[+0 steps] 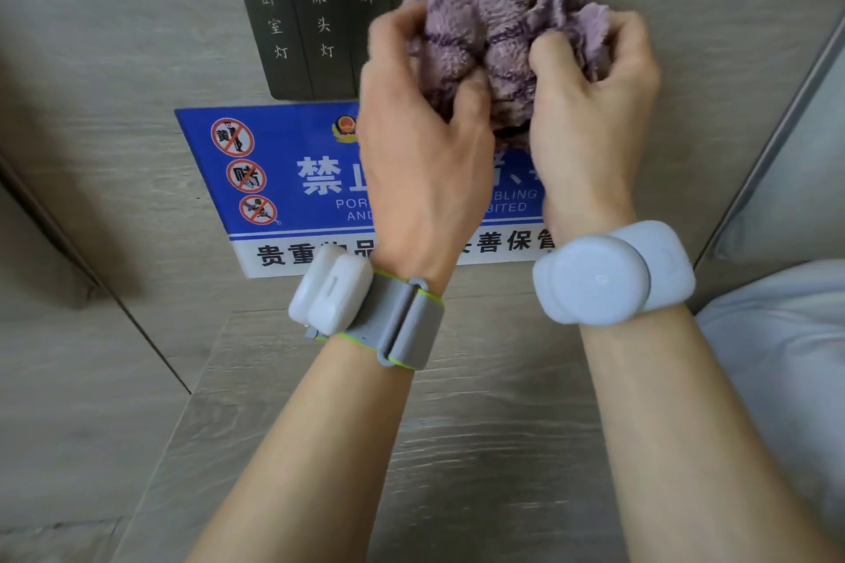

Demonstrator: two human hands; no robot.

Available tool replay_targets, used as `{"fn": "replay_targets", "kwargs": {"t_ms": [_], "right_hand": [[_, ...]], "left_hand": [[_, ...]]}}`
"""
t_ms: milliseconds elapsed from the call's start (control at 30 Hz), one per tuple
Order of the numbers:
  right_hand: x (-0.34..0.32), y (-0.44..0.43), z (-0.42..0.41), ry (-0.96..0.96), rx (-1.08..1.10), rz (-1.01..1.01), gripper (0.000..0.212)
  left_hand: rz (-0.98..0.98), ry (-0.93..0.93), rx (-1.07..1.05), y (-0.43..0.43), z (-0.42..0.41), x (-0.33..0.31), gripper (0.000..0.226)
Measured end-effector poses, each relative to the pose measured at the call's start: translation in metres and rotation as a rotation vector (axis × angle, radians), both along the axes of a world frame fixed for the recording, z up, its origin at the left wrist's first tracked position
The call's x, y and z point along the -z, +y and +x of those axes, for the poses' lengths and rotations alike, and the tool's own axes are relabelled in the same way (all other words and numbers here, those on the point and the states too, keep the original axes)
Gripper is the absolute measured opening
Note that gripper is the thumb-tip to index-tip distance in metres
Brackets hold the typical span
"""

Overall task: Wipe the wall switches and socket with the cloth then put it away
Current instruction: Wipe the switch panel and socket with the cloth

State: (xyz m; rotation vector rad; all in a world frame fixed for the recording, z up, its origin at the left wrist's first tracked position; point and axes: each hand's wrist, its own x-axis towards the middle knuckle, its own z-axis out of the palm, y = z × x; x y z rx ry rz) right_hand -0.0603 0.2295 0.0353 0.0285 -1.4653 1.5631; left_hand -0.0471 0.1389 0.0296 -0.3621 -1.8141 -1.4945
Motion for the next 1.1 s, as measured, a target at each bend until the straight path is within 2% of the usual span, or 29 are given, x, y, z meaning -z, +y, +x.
{"fn": "replay_targets", "kwargs": {"t_ms": [100, 233, 333, 500, 600, 700, 867, 1000, 1100], "right_hand": [[0.000, -0.001, 0.002, -0.045, -0.022, 0.050, 0.009], [-0.001, -0.010, 0.004, -0.037, -0.087, 0.093, 0.014], [-0.001, -0.004, 0.001, -0.025, -0.049, 0.080, 0.014], [0.002, 0.004, -0.003, 0.031, 0.005, -0.018, 0.014], [0.001, -0.009, -0.005, -0.023, -0.091, 0.042, 0.014], [0.002, -0.013, -0.005, -0.042, -0.086, 0.079, 0.019], [0.003, 0.006, -0.003, 0.022, 0.027, -0.039, 0.012], [0.003, -0.007, -0.005, -0.049, -0.044, 0.059, 0.016], [0.002, -0.008, -0.004, -0.092, -0.041, 0.114, 0.020]], "left_hand": [[-0.068, -0.034, 0.084, -0.002, -0.004, -0.002, 0.031], [0.004, -0.020, 0.056, -0.012, -0.010, -0.001, 0.015], [0.034, 0.002, 0.055, -0.005, -0.008, 0.000, 0.020], [-0.096, -0.029, 0.104, 0.002, -0.003, -0.002, 0.022], [0.020, -0.053, 0.023, -0.007, -0.006, -0.002, 0.009], [0.071, -0.070, 0.003, -0.006, -0.005, -0.002, 0.007], [-0.092, -0.108, 0.106, 0.008, 0.002, 0.000, 0.022], [0.035, -0.113, 0.015, -0.002, -0.004, 0.000, 0.008], [0.060, -0.158, 0.007, -0.003, -0.004, 0.001, 0.009]]}}
